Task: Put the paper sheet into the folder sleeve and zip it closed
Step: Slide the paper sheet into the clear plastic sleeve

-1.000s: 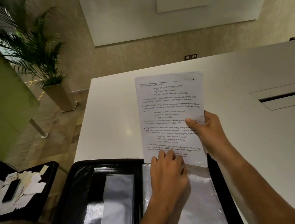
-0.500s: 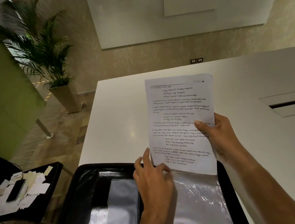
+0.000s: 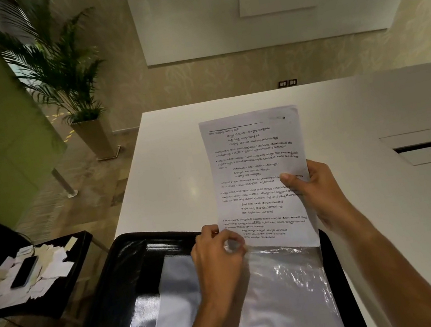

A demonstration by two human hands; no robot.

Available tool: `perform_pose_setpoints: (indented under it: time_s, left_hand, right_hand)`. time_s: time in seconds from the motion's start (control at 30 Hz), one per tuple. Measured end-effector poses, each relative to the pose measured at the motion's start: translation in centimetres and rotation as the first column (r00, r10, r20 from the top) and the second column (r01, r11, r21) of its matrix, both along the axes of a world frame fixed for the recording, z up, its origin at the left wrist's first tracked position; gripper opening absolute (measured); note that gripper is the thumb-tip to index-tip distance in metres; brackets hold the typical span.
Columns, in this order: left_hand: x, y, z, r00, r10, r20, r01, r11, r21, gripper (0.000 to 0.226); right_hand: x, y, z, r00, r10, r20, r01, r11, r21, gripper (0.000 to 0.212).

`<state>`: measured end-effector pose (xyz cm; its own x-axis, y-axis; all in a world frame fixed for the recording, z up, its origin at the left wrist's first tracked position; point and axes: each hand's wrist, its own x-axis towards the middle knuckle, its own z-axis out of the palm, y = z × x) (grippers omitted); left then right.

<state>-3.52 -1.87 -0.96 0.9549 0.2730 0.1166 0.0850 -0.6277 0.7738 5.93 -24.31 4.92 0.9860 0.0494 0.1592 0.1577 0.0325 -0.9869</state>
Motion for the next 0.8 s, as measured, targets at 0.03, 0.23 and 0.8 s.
perform_pose_setpoints:
  time_s: [0.03, 0.23, 0.8]
  left_hand:
    - [0.2, 0.3, 0.0, 1.000, -0.008, 0.008, 0.009, 1.000, -0.017, 0.041]
    - [0.8, 2.1, -0.9, 0.998, -0.050, 0.049, 0.051, 0.999, -0.015, 0.023]
    - [2.7, 5.3, -2.6, 0.998, -0.055, -0.035, 0.060, 0.982, 0.179, 0.024]
  right_hand:
    - [0.0, 0.0, 0.0, 1.000, 0.003, 0.006, -0.003, 1.000, -0.009, 0.025]
    - [-0.1, -0.2, 0.1, 0.999, 0.013, 0.038, -0.012, 1.000, -0.029, 0.026]
    - [0.2, 0.3, 0.1, 0.999, 0.005, 0.038, -0.005, 1.000, -0.001, 0.023]
